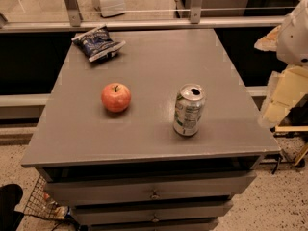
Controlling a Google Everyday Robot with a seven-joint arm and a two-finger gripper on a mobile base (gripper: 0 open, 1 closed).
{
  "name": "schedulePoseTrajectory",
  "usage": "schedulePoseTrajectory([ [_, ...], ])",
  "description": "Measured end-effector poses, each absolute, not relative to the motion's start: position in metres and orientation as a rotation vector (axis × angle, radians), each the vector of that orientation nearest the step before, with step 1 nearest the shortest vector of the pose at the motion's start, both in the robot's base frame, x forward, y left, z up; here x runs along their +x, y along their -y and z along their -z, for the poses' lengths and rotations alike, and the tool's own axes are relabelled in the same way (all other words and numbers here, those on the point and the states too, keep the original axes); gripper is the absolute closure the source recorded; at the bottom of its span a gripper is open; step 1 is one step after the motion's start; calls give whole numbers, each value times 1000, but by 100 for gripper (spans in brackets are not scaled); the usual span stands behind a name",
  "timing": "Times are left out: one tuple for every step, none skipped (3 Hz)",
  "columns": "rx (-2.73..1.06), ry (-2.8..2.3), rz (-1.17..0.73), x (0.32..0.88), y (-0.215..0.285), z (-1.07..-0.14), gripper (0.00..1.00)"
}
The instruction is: Move 7up can near blue chip bag
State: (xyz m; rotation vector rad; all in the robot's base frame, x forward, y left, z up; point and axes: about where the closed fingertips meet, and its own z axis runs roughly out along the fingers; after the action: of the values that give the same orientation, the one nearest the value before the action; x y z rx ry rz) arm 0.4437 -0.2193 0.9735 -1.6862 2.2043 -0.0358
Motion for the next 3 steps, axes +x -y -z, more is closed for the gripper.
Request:
schedulePoseTrajectory([
  [-1591,-2134,-183,460,227,-943,0],
  [-1492,-1991,-398,473,218,-916,0],
  [-1408,-1844,-562,473,199,-910,0],
])
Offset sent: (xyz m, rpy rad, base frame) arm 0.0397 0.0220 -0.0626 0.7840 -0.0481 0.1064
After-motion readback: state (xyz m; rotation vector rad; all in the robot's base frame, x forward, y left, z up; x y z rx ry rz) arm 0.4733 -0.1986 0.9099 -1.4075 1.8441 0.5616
